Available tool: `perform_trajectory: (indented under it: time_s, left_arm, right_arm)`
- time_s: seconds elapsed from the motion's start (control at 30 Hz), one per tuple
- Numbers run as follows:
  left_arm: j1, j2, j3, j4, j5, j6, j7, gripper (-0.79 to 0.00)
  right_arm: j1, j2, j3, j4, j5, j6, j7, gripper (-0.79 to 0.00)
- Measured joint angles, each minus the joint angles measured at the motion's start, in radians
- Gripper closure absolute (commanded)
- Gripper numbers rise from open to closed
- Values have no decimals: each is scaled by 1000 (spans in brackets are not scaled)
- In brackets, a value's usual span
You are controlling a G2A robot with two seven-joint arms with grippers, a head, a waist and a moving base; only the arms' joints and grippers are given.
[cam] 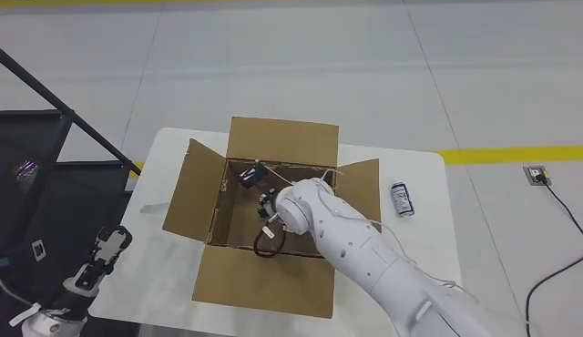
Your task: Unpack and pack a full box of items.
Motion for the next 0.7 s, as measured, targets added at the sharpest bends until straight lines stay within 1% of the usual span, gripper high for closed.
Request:
perform_trajectory:
  time_s: [0.1, 0.2, 0.3, 0.33, 0.43, 0.53, 0.63, 0.7]
  left_arm:
    - [-11, 2, 10, -4, 4, 4, -9, -785]
    - [-24, 4, 24, -9, 8, 6, -21, -785]
    - [-39, 6, 40, -13, 13, 5, -34, -785]
    - [-46, 7, 46, -15, 15, 5, -39, -785]
    - [-64, 9, 62, -18, 20, 7, -56, -785]
    - [-80, 12, 77, -19, 22, 7, -68, -785]
    - [-94, 14, 91, -17, 19, 7, -78, -785]
    - [-101, 15, 101, -13, 16, 6, -85, -785]
  right_arm:
    - [-32, 32, 43, -139, -35, 31, 46, 0]
    - [-101, 78, 106, -345, -112, 86, 118, 0]
    - [-210, 135, 200, -608, -231, 136, 204, 0]
    - [-262, 158, 244, -722, -292, 146, 234, 0]
    - [-395, 204, 361, -999, -435, 142, 301, 0]
    - [-500, 234, 471, -1212, -552, 119, 363, 0]
    - [-574, 252, 582, -1360, -629, 110, 403, 0]
    - [-611, 261, 659, -1421, -660, 100, 421, 0]
